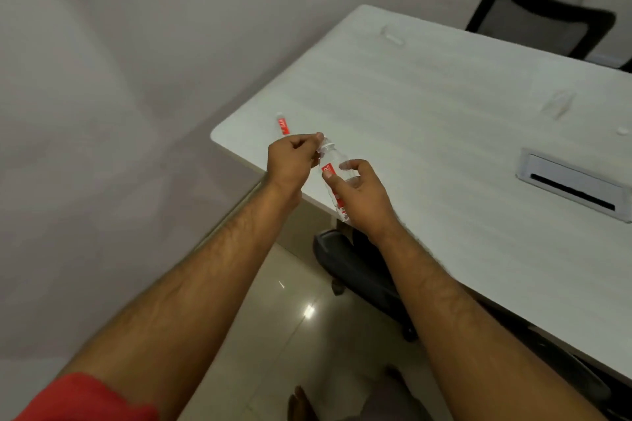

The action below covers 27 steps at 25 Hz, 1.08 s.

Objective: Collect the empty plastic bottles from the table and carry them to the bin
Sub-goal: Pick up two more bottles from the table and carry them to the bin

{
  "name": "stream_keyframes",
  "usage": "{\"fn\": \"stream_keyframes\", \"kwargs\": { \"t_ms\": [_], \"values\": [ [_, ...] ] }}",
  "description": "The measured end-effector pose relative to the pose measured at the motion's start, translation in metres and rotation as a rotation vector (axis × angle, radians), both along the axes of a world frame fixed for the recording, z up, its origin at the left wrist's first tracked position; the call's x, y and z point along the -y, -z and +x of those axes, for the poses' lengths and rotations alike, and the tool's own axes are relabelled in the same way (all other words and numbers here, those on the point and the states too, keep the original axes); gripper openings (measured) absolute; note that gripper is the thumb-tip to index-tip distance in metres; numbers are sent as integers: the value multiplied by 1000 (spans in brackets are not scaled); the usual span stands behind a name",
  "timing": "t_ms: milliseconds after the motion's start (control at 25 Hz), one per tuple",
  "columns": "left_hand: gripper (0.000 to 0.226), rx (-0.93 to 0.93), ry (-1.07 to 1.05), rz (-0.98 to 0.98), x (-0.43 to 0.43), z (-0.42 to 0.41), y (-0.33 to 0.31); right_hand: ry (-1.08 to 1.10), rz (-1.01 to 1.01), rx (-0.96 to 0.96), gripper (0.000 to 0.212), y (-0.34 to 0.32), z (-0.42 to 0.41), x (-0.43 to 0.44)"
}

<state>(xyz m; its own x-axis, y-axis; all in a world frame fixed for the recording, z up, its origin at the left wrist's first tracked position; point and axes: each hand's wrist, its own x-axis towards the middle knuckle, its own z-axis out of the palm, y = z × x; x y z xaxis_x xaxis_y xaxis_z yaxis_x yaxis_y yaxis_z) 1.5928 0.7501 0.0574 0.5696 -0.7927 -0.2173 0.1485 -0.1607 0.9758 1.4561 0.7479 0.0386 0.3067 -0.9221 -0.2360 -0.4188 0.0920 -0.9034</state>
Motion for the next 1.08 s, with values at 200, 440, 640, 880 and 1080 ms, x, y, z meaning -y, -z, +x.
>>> {"fn": "stream_keyframes", "kwargs": {
  "t_ms": [200,440,640,880,1080],
  "values": [
    [17,-195,17,-44,-17,60,-6,-62,-102,-86,51,-10,51,-4],
    [5,-81,-26,56,16,108,11,-85,-211,-249,58,13,105,32],
    [13,-192,-73,208,56,140,26,-96,-364,-431,61,35,143,66],
    [12,-479,130,160,96,170,42,-151,742,467,47,39,147,116],
    [18,-402,166,227,117,177,71,-170,458,107,49,53,162,140]
  ]
}}
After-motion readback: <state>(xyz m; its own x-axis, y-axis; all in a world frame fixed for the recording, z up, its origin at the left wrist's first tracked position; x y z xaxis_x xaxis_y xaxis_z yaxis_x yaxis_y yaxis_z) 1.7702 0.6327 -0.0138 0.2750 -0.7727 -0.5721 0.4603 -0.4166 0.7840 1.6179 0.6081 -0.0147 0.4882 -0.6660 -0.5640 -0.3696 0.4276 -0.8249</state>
